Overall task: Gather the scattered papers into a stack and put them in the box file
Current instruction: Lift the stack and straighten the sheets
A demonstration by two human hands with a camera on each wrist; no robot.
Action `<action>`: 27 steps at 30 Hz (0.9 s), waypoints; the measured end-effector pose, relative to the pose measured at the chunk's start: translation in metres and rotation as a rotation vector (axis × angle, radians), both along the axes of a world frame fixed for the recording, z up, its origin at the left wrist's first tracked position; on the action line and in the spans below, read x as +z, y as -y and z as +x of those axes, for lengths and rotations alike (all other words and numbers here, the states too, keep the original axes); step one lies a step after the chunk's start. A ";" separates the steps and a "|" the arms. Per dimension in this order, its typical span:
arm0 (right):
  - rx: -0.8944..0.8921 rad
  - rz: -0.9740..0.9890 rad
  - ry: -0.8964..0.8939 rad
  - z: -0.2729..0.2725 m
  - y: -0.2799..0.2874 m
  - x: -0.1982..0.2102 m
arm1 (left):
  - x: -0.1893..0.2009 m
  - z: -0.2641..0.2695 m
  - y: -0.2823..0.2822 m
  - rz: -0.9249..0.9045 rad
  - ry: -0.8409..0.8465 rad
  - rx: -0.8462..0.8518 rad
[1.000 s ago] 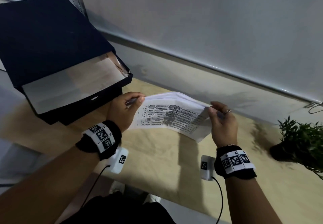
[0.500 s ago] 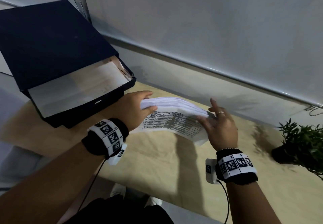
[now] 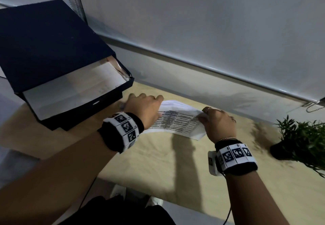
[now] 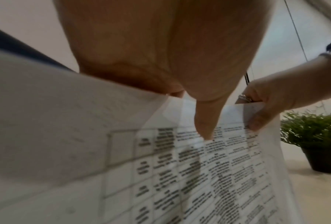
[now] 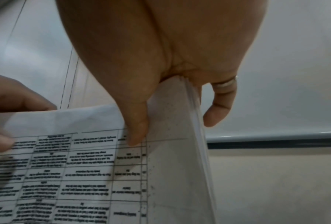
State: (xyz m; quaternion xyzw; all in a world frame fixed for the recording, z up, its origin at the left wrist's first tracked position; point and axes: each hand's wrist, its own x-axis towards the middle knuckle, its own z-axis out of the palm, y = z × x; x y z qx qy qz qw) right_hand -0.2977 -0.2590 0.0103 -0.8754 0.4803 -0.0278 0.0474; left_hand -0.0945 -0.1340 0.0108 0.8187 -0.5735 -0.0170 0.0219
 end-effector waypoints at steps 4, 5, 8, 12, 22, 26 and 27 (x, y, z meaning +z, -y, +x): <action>-0.064 -0.065 0.199 -0.004 0.004 -0.009 | 0.007 -0.014 0.019 0.010 -0.047 -0.055; -0.133 -0.094 0.308 -0.008 0.006 -0.013 | 0.008 -0.011 0.019 -0.007 -0.091 -0.038; -0.388 -0.032 0.640 -0.020 0.016 -0.026 | 0.009 0.012 0.012 -0.198 -0.353 0.076; -0.580 0.651 1.133 -0.005 0.010 -0.031 | -0.001 0.038 0.002 -0.455 -0.818 0.134; -0.156 0.567 1.343 0.036 -0.014 -0.002 | -0.037 0.019 -0.013 -0.753 -0.996 0.298; -0.202 0.695 1.184 0.042 -0.027 -0.028 | -0.059 0.021 -0.022 -0.694 -1.132 0.327; -0.203 0.687 1.167 0.044 -0.027 -0.030 | -0.058 0.022 -0.021 -0.714 -1.171 0.334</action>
